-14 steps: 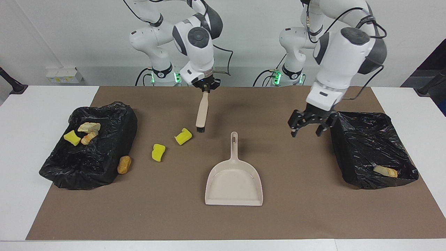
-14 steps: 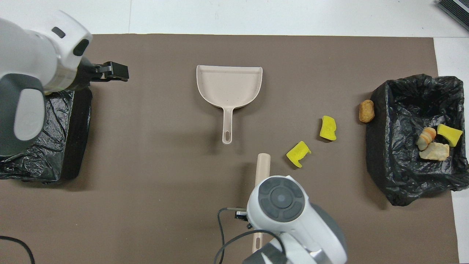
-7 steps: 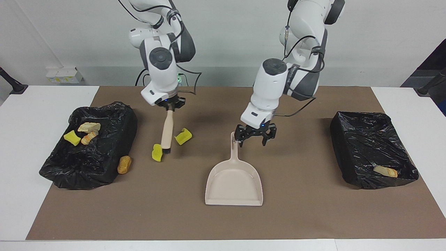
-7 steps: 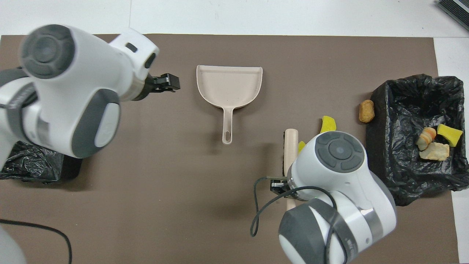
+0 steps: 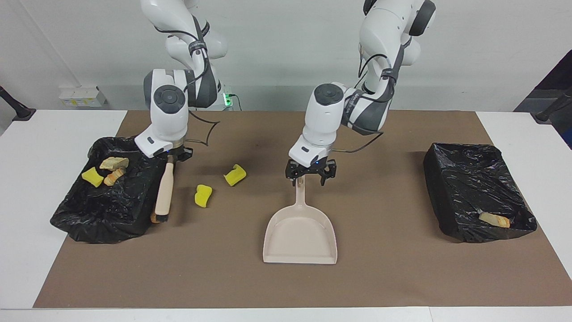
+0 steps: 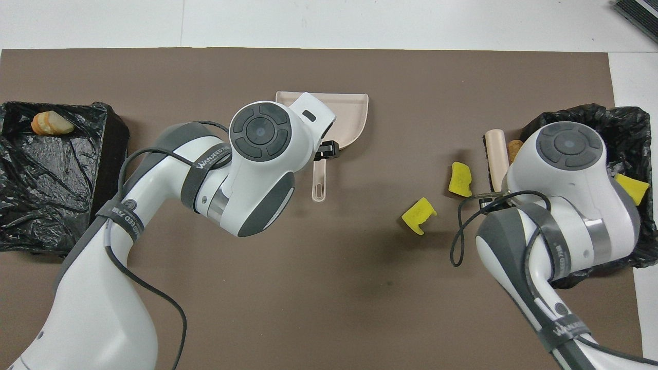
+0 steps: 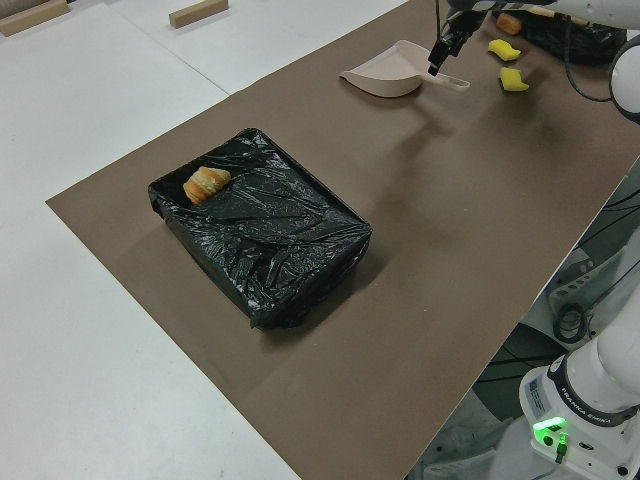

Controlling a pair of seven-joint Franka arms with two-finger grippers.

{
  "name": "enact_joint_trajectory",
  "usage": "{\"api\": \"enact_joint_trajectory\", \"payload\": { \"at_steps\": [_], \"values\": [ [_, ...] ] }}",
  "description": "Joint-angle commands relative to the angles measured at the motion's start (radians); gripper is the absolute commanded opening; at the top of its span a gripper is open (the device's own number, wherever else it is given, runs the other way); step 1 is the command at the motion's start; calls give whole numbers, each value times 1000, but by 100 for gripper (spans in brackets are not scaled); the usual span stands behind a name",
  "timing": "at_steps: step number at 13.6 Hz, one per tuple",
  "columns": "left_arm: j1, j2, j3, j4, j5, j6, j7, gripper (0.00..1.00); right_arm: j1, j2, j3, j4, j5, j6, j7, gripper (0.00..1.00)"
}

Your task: Sweep and dump trash in bin

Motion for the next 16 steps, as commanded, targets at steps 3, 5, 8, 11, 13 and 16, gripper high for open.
{"api": "enact_joint_trajectory", "payload": {
  "at_steps": [3,5,8,11,13,16],
  "values": [
    [-27,45,18,-3,65,54,-55,100,-31,43,13,-3,-25,56,34,0],
    [-31,50,19,-5,70,63,-79,100,-19,74,13,-6,-23,95,59,0],
    [-44,51,18,-11,73,53,-86,74,-16,69,24,-24,-7,97,32,0],
    [-48,50,18,-8,73,19,-89,25,41,66,34,-11,129,54,11,0],
    [-33,42,18,-3,79,-1,-79,0,107,78,34,58,162,-17,33,0],
    [-4,-8,26,0,113,-45,61,0,131,92,33,146,147,-87,88,0]
  ]
}}
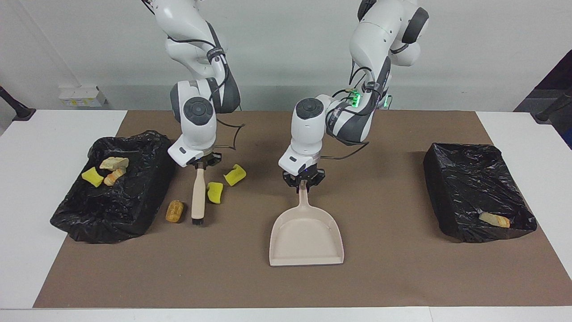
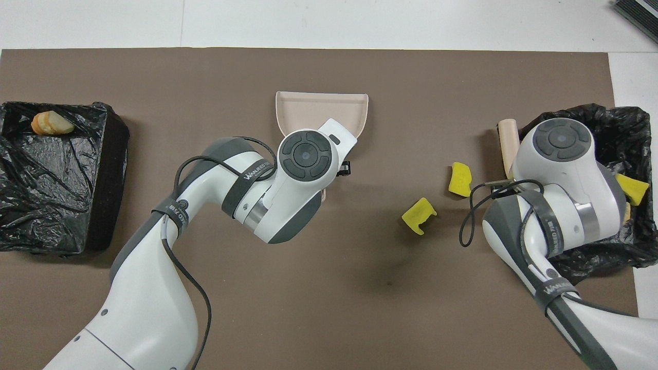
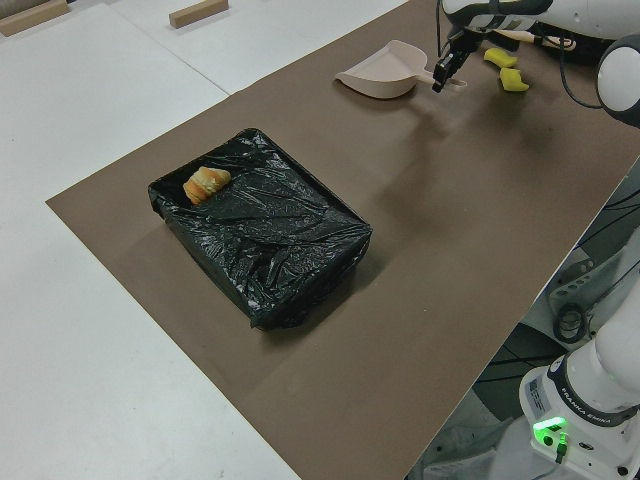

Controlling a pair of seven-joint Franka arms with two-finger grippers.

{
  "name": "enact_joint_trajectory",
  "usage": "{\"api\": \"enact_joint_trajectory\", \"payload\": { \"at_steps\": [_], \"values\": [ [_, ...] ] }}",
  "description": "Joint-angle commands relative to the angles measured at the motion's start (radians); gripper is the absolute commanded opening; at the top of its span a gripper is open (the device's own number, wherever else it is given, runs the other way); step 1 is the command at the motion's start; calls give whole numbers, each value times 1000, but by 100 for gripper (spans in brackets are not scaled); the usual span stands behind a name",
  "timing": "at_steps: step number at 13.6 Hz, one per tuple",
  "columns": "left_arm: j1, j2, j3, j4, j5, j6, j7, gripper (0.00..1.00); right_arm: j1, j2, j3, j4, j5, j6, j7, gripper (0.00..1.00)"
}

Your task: Sweep and dump trash in bin

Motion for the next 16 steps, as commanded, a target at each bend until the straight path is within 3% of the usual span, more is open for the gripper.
{"api": "enact_joint_trajectory", "payload": {
  "at_steps": [1,4,6,9,12,16],
  "values": [
    [41,-86,7,-8,22,-95,174,0,-20,28,0,86,-11,-64,21,0],
    [75,-152,7,-20,20,-215,398,0,-29,39,-1,91,-187,-51,21,0],
    [119,-199,5,-32,20,-270,522,0,-89,41,-3,73,-220,-19,11,0],
    [156,-341,2,-174,13,-287,731,0,-135,58,-3,17,-289,59,-9,0],
    [147,-484,2,-364,6,-286,912,0,-150,73,2,-4,-269,83,-11,0],
    [141,-555,0,-478,-48,-286,1179,0,-125,58,3,-69,-177,121,-38,0]
  ]
}}
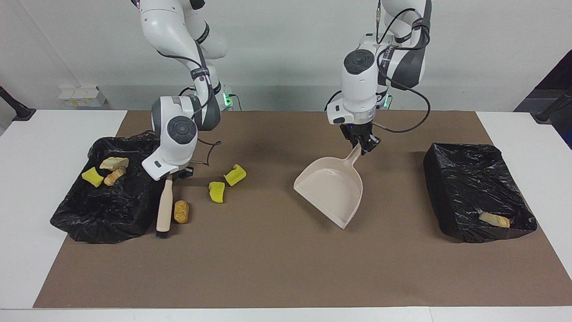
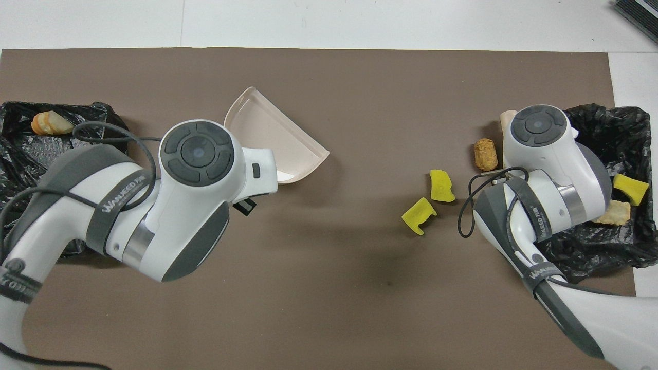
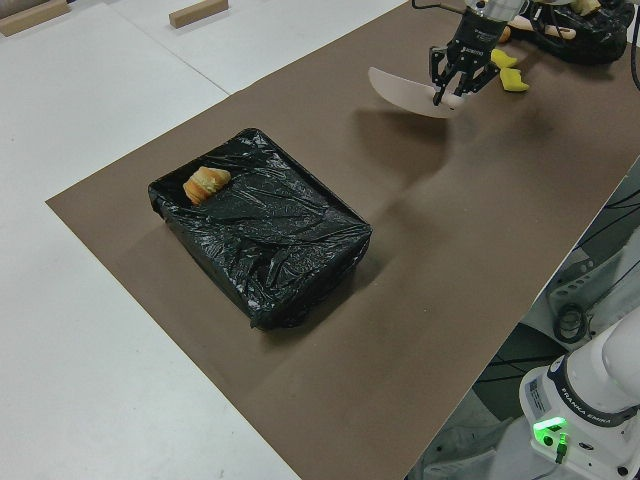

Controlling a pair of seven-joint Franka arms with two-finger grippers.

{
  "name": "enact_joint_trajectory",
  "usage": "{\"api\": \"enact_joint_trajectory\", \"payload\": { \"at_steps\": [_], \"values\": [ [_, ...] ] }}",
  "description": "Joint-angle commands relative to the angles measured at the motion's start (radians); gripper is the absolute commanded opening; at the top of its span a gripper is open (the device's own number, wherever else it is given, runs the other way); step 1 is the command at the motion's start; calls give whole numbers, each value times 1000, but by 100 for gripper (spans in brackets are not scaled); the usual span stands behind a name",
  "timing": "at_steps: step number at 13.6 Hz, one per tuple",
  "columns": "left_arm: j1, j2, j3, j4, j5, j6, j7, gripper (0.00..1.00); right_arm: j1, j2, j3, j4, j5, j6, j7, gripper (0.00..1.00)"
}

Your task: Sweep and dump trash in bin

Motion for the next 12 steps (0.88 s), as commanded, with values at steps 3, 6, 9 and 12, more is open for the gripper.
{"api": "enact_joint_trajectory", "payload": {
  "at_steps": [3,6,9,12],
  "values": [
    [-6,-120,8,-166,-74,27,248,0,52,-30,5,-35,149,24,-42,0],
    [-12,-117,6,-202,-81,73,251,0,110,-18,4,-35,211,47,-33,0],
    [-36,-119,9,-249,-81,136,241,0,162,-18,14,-31,270,58,-82,0],
    [-29,-119,9,-252,-81,138,239,0,206,-18,19,-24,373,65,-83,0]
  ]
}}
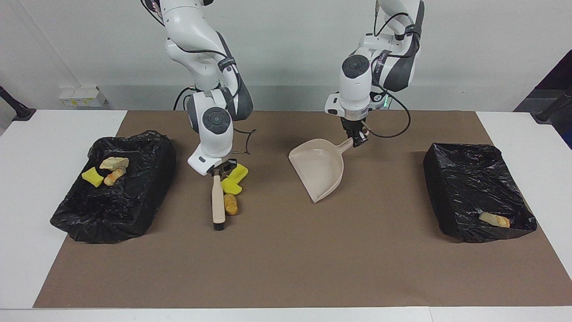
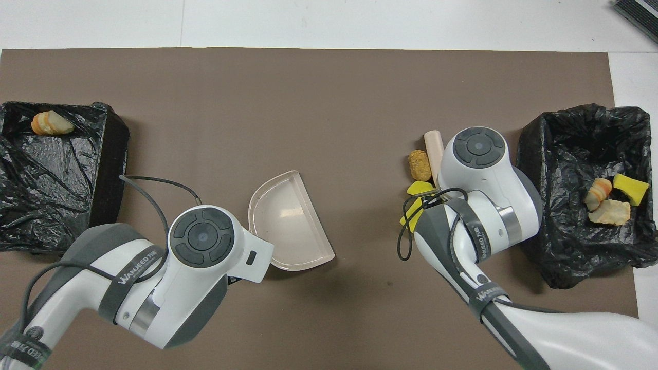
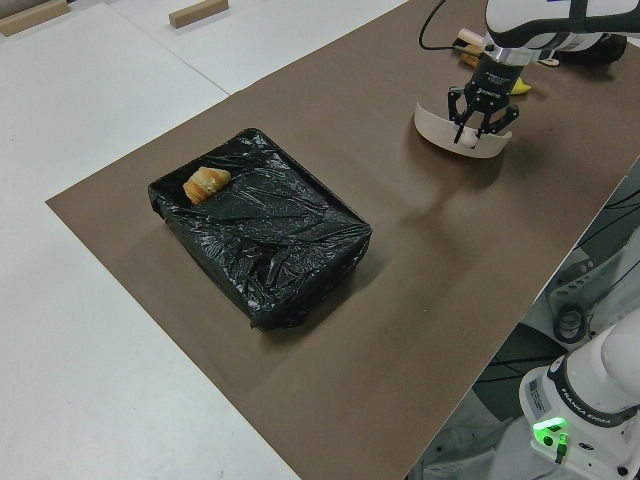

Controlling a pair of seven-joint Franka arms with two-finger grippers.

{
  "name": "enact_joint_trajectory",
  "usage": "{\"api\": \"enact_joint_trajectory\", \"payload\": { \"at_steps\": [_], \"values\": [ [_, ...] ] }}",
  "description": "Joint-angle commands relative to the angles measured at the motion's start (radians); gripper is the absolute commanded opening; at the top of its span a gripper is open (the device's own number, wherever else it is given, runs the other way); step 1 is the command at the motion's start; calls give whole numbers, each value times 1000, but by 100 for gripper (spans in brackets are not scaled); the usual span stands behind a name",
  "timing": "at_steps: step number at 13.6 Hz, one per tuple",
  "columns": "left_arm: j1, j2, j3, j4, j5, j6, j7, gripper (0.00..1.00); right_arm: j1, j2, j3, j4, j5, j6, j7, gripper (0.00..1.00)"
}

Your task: Sweep and dump trash in bin

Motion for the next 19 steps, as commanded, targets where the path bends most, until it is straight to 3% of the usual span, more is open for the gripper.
{"api": "enact_joint_trajectory", "payload": {
  "at_steps": [1,7,13,16,19],
  "values": [
    [-5,-36,8,-41,-12,31,4,0,29,-6,10,-17,84,22,-47,0],
    [-12,-21,8,-41,-12,51,-34,0,124,-11,41,-18,308,19,-113,0],
    [-13,-19,8,-41,-30,56,-51,0,130,-8,98,26,674,18,-174,0],
    [-7,-16,8,-41,-44,56,-80,0,113,-51,96,35,711,-25,-200,0],
    [-9,-16,8,-40,-44,65,-72,0,73,-94,82,42,670,-81,-190,0]
  ]
}}
